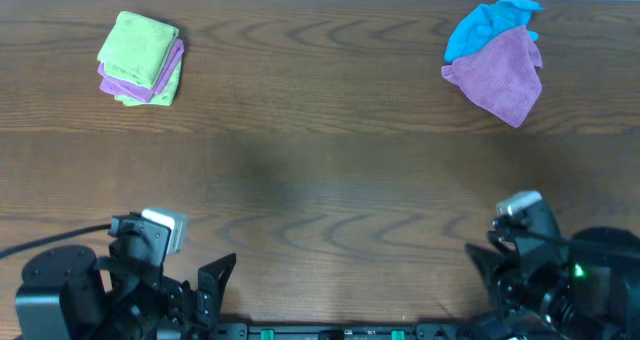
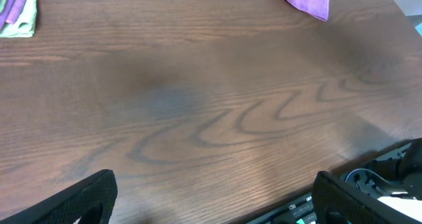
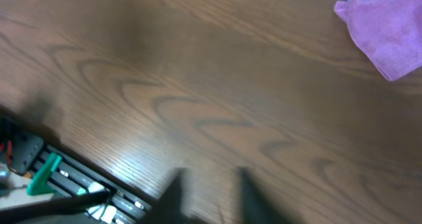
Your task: Fold the cloth
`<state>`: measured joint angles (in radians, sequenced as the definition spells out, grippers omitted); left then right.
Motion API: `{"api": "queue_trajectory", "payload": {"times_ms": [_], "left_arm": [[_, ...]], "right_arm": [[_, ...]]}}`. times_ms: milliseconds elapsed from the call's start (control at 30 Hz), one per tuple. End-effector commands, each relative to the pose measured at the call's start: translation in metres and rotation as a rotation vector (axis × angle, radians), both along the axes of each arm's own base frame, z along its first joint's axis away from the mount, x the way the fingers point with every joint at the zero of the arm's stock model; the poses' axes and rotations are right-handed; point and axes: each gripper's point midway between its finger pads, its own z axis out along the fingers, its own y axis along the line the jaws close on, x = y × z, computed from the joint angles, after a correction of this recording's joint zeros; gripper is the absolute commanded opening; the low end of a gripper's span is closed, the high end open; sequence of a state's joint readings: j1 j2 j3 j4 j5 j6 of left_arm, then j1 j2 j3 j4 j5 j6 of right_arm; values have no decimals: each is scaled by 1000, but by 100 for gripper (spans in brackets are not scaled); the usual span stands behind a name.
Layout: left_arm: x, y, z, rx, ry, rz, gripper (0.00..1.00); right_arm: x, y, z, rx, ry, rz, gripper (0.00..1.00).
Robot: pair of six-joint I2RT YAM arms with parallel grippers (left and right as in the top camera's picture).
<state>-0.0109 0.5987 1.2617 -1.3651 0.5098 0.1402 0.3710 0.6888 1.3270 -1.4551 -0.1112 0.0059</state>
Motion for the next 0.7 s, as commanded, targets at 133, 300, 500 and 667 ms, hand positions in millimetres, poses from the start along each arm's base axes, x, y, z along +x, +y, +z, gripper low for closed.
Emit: {"api": "queue_trajectory", "payload": {"times_ms": [133, 300, 500, 667], "left_arm": [[0, -1, -2, -8, 4, -5, 95], [0, -2, -2, -8, 4, -6, 95], [0, -2, -2, -8, 4, -6, 95], [0, -2, -2, -8, 4, -6, 95]], "right_arm": [[-1, -4, -6, -32, -5, 0, 99], [-1, -4, -6, -32, -5, 0, 99], [-1, -4, -6, -32, -5, 0, 99], [-1, -4, -6, -32, -5, 0, 99]]}}
